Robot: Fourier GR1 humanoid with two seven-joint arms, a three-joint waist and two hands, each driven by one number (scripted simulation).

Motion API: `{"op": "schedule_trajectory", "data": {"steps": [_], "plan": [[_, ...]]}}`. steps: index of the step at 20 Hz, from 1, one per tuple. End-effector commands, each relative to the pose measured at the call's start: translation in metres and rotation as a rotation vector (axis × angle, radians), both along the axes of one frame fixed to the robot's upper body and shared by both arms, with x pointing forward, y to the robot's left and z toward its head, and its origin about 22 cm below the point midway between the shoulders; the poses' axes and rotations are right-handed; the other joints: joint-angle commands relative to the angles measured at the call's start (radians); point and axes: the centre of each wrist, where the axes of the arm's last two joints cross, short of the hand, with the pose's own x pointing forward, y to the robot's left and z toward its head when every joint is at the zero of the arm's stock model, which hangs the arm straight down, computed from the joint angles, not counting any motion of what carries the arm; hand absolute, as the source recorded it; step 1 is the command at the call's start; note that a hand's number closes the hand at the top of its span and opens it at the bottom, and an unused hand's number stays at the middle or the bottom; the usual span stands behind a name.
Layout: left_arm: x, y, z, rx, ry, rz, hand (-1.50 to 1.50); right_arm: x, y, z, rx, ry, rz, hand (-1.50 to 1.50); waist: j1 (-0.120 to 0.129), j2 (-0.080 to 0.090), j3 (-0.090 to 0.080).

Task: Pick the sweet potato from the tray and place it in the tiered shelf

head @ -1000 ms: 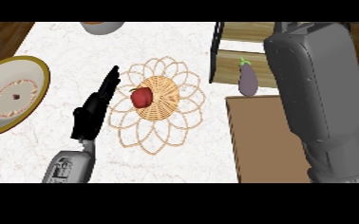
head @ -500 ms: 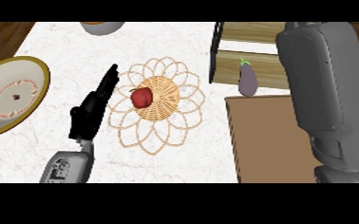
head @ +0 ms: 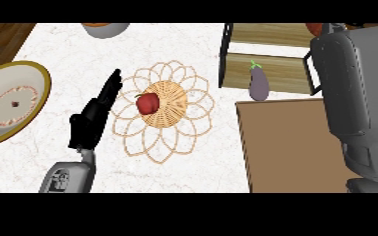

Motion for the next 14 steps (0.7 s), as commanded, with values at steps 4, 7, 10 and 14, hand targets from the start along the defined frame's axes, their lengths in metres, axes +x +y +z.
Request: {"op": "schedule_trajectory", "data": {"steps": [4,7,10,14], "plan": [[-0.005,0.010,-0.010,-0.004,-0.001,0.003,0.00,-0.017,-0.002,-0.004,0.114,-0.056,0.019,-1.50,-0.002,0.000,0.000],[0.008,-0.002,0.002,-0.003,0.000,0.022,0.00,-0.024,-0.003,0.009,0.185,-0.122,0.055,-1.50,-0.002,0.000,0.000],[0.004,0.006,-0.007,-0.008,0.008,0.021,0.00,-0.026,-0.005,0.004,0.203,-0.118,0.102,-1.50,0.000,0.001,0.000],[-0.002,0.007,0.006,-0.011,-0.007,0.014,0.00,-0.033,-0.013,0.028,0.232,-0.124,0.163,-1.50,0.004,0.000,0.000]]}}
